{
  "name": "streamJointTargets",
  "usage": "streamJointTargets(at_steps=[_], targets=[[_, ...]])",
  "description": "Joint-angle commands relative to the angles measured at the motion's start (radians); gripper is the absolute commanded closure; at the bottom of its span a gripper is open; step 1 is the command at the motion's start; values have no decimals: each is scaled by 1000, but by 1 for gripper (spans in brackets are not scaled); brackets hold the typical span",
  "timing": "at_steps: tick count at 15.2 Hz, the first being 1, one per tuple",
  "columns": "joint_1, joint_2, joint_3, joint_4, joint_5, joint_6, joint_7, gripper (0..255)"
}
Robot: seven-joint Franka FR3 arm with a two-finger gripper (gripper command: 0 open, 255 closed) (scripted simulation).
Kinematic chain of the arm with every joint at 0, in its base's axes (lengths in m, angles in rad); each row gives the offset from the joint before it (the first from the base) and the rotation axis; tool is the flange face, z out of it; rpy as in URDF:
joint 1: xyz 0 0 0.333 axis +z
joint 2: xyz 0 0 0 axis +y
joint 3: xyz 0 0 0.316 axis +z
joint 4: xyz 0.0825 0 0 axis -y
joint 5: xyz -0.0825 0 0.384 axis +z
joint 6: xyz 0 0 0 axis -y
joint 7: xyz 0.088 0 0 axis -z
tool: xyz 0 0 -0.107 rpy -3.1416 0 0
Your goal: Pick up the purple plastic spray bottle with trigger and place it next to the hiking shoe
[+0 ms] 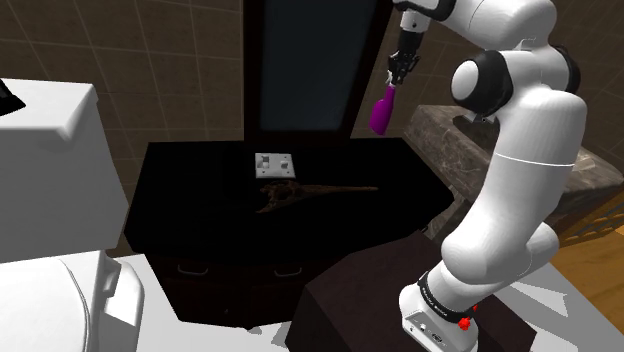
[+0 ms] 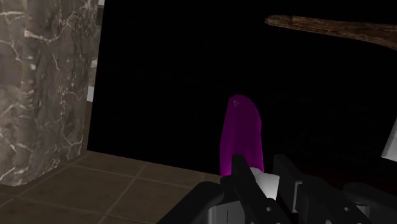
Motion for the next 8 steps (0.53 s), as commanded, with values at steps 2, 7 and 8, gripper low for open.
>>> streamJointTargets(at_steps=[2, 7, 8], targets=[[-9, 24, -1, 79, 5, -55, -5, 255], [-27, 83, 0, 243, 18, -161, -12, 255], [-31, 94, 0, 272, 20, -178, -13, 255]])
